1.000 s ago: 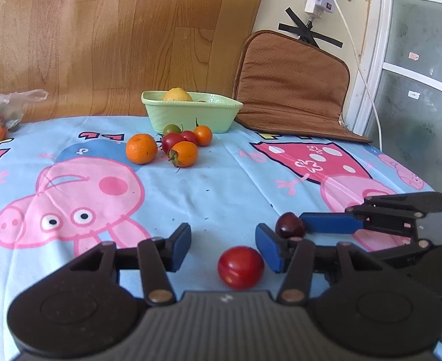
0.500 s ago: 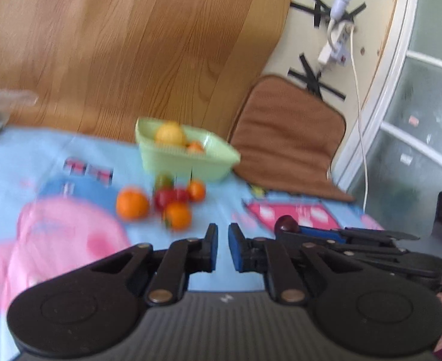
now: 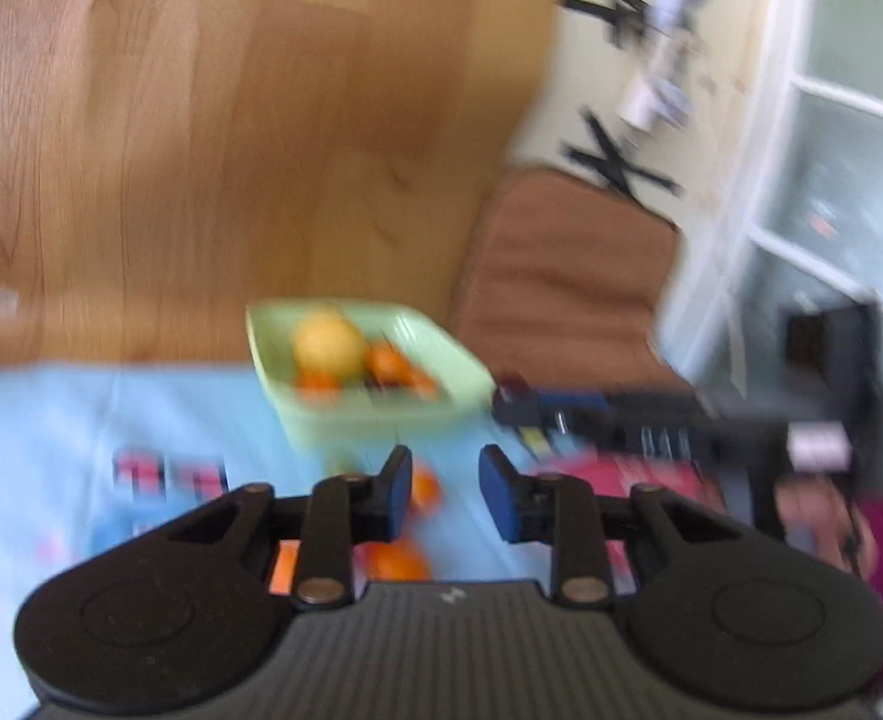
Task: Organize fruits
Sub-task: 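Carry the cherry and tomato to the green bowl and open both tools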
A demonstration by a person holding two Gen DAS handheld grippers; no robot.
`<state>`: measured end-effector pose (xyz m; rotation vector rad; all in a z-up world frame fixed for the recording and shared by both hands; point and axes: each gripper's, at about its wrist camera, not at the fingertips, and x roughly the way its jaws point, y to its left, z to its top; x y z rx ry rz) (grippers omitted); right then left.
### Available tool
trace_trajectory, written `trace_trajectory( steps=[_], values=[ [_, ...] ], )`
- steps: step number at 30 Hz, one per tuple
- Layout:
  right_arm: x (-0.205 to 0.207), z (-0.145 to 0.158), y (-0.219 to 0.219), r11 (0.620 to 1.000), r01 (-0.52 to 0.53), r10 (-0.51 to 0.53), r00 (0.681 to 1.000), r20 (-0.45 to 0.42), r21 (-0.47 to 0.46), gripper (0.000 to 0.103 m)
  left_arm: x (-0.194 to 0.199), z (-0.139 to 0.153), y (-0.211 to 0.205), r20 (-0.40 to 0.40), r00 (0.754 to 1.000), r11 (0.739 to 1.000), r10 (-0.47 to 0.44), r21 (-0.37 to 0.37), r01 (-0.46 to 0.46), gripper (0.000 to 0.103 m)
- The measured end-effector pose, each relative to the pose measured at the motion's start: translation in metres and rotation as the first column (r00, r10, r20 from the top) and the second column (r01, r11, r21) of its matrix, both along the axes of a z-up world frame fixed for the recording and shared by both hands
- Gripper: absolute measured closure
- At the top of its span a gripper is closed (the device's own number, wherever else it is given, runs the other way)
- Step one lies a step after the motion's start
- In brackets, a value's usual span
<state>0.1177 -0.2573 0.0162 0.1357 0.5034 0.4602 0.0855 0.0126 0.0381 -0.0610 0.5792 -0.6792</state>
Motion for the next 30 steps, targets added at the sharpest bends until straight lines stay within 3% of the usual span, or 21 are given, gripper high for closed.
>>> trace_trajectory(
  steps=[7,11,12,13,15,19,22,26,30],
  values=[
    [-0.087,-0.015,0.003,0.980,-0.197,0.195,0.977,-0.086,-0.010,0.077,-0.106,-0.039,-0.002,-0.033,0.998,0.992,-0.057,0.113,0.061,0.044],
    [-0.113,-0.022,0.019,0.965,-0.253,0.244,0.963,-0.116,-0.067,0.077,-0.119,-0.060,-0.020,-0.035,0.999,0.974,-0.028,0.223,0.035,0.051],
    [-0.118,-0.023,0.022,0.964,-0.256,0.246,0.962,-0.120,-0.077,0.077,-0.121,-0.064,-0.022,-0.011,1.000,0.969,-0.012,0.245,0.015,0.061],
    [-0.119,-0.025,0.024,0.963,-0.253,0.241,0.963,-0.121,-0.093,0.077,-0.123,-0.064,-0.024,0.003,1.000,0.966,-0.009,0.258,0.008,0.073],
    [-0.121,-0.029,0.030,0.959,-0.251,0.234,0.964,-0.129,-0.131,0.077,-0.119,-0.062,-0.020,-0.019,1.000,0.973,-0.007,0.229,0.011,0.074],
    [-0.118,-0.031,0.028,0.964,-0.237,0.224,0.967,-0.120,-0.117,0.077,-0.100,-0.050,-0.015,-0.014,1.000,0.982,0.014,0.187,-0.012,0.074],
    [-0.099,-0.018,0.022,0.982,-0.169,0.163,0.984,-0.071,-0.081,0.077,-0.061,-0.027,-0.020,0.023,0.999,0.988,0.032,0.153,-0.036,0.074],
    [-0.044,0.004,0.012,0.997,-0.059,0.060,0.998,0.007,-0.050,0.077,0.012,0.005,-0.036,0.093,0.994,0.991,0.054,0.116,-0.065,0.073],
    [0.028,0.012,0.008,0.998,0.038,-0.036,0.999,0.039,-0.055,0.077,0.099,0.011,-0.056,0.039,0.997,0.993,0.073,0.093,-0.076,0.073]
  ],
)
